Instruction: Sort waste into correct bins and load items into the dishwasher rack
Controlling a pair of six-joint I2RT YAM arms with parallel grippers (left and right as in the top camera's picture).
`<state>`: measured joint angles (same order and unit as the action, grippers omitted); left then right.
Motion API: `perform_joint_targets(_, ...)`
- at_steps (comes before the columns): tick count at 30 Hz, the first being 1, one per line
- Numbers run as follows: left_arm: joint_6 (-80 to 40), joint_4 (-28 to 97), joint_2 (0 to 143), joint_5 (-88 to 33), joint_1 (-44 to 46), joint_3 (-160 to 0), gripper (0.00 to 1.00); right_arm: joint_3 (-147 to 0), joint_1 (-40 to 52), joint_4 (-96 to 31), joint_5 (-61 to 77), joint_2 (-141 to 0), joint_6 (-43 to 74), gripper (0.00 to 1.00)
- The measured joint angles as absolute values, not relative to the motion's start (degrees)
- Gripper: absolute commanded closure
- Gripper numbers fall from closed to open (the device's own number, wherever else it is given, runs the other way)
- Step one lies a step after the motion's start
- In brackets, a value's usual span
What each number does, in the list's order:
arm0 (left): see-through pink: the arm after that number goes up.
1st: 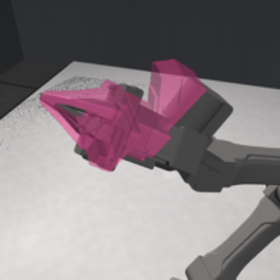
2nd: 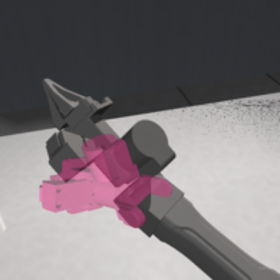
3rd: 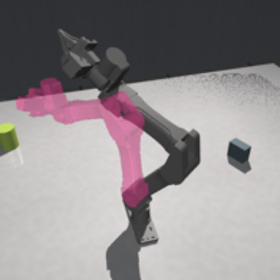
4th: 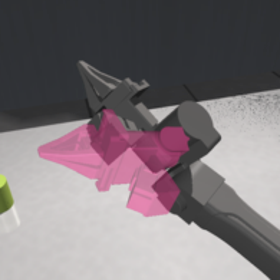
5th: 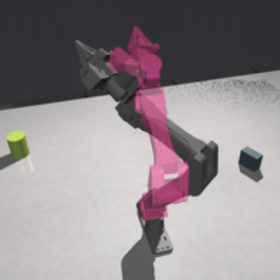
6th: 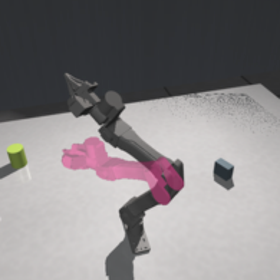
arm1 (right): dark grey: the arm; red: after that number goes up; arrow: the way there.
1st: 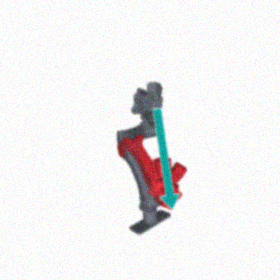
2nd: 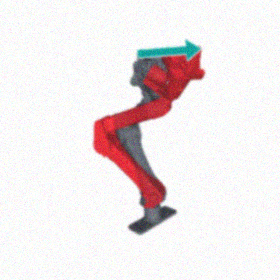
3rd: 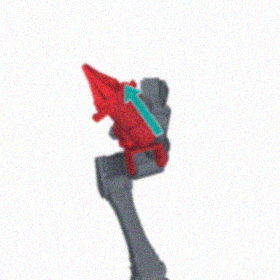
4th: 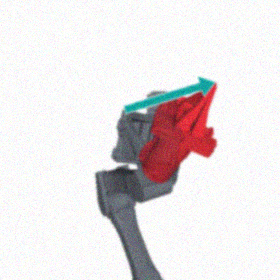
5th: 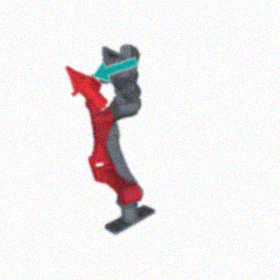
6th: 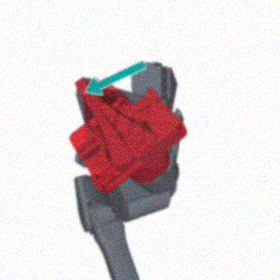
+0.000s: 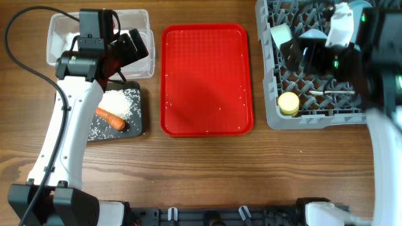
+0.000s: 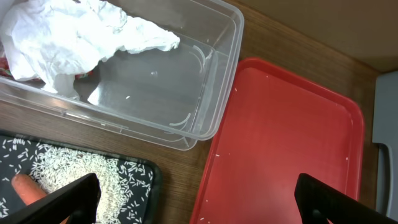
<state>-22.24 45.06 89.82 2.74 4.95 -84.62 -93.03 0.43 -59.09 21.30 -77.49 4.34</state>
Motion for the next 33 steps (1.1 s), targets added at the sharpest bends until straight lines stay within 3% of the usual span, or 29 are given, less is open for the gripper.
perform_joint_targets(3,-22.2,45.1,89.8,2.7,5.0,-84.6,0.00,-93.2,3.6,-61.6,21.4,-69.5,2.0,0.00)
perform_joint_targets(8,-22.2,45.1,89.8,2.8,5.0,-84.6,0.00,-93.2,3.6,-68.2,19.7,-68.2,-1.4,0.00)
perform_joint_targets(19,-22.2,45.1,89.8,2.7,5.0,-84.6,0.00,-90.4,3.7,-52.0,20.9,-64.5,-10.9,0.00)
perform_joint_targets(28,-22.2,45.1,89.8,2.8,5.0,-84.6,0.00,-37.6,4.0,-1.5,19.4,-34.6,-11.9,0.00)
perform_joint_targets(33,-22.2,45.1,89.8,2.7,5.0,-84.6,0.00,-18.0,4.0,5.5,18.8,-20.0,-11.9,0.00)
